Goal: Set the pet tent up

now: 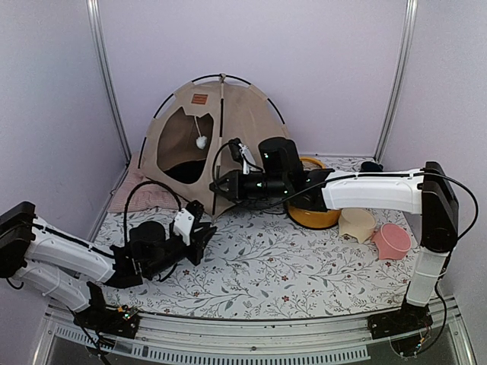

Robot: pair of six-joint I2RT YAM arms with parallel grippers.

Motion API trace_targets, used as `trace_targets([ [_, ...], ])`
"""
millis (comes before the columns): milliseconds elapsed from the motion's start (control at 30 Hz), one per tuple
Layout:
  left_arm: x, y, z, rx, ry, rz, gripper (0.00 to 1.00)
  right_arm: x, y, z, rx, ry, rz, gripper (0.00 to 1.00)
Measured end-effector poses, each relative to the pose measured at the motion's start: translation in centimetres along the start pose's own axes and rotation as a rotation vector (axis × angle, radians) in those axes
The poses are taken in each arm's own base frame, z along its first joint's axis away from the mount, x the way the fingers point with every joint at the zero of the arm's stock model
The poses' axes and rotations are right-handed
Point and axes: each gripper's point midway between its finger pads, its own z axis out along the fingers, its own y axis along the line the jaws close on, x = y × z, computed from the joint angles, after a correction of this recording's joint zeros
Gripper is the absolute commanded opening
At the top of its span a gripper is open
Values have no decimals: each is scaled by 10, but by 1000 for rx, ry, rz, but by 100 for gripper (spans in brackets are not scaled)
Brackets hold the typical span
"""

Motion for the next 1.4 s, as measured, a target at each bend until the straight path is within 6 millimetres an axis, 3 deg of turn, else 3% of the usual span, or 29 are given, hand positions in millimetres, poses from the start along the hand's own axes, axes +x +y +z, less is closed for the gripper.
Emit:
trace_targets([
  [167,-2,0,3,-7,-5,10,11,-1,0,0,1,0,1,0],
  [333,-4,0,5,-13,-5,13,0,-1,-1,0,3,0,2,0],
  [1400,-13,-5,-3,11,27,-30,0,3,-5,1,25,-7,-34,0],
])
